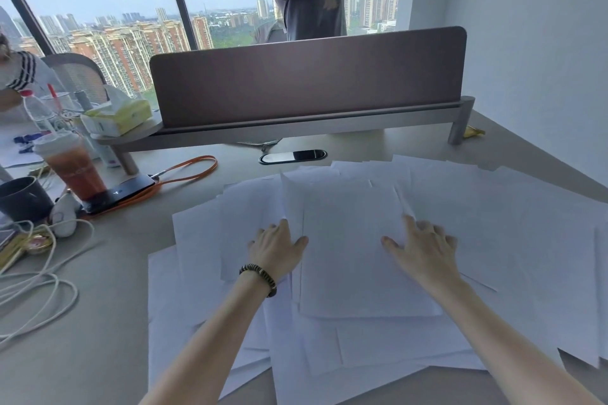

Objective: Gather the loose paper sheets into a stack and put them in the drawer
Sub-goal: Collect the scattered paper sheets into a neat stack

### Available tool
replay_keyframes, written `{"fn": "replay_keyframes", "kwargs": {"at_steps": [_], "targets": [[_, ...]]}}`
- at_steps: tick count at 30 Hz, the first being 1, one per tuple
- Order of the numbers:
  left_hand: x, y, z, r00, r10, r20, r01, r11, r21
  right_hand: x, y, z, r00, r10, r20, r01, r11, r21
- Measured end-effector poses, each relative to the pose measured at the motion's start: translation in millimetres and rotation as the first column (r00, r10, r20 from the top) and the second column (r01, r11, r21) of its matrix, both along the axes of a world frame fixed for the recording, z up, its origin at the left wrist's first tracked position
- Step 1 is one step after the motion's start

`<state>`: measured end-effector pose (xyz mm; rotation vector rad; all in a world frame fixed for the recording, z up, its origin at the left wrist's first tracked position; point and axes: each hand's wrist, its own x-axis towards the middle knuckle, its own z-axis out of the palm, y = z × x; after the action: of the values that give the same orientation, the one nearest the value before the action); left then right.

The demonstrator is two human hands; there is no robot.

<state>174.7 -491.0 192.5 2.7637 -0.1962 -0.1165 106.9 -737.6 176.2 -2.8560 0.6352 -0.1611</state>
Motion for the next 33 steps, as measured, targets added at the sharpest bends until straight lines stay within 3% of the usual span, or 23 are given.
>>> {"fn": "replay_keyframes", "kwargs": {"at_steps": [3,7,10,12,14,17,24,26,30,33], "targets": [[3,4,-1,0.998,0.022,-0.051,-0.024,0.999,-0.048,1,-4,3,0.995,-0.018,0.095,-0.001,0.981,0.196],[7,6,-4,0.99,0.091,-0.104,-0.09,0.996,0.013,3,-18,9,0.974,-0.091,0.207,-0.029,0.857,0.515],[13,9,-2,0.981,0.163,-0.108,-0.18,0.968,-0.173,3,-26,14,0.979,-0.111,0.173,-0.016,0.798,0.602],[18,12,1,0.966,0.193,-0.173,-0.25,0.872,-0.422,5,-29,14,0.985,-0.101,0.142,-0.007,0.791,0.612],[16,12,6,0.946,0.191,-0.262,-0.318,0.699,-0.64,8,-29,13,0.989,-0.095,0.116,0.008,0.805,0.593],[17,9,6,0.913,0.198,-0.357,-0.403,0.576,-0.711,11,-26,10,0.987,-0.091,0.129,0.0,0.814,0.581],[17,14,-5,0.932,0.091,-0.35,-0.324,0.639,-0.698,16,-14,9,0.977,-0.102,0.187,-0.056,0.724,0.687],[17,13,-7,0.935,0.072,-0.347,-0.307,0.652,-0.693,15,-13,9,0.976,-0.086,0.199,-0.068,0.749,0.659],[15,12,-5,0.943,0.075,-0.323,-0.271,0.735,-0.622,11,-15,4,0.977,-0.013,0.211,-0.062,0.937,0.345],[16,9,-5,0.953,0.079,-0.293,-0.235,0.802,-0.549,10,-13,3,0.992,0.016,0.127,-0.041,0.98,0.194]]}}
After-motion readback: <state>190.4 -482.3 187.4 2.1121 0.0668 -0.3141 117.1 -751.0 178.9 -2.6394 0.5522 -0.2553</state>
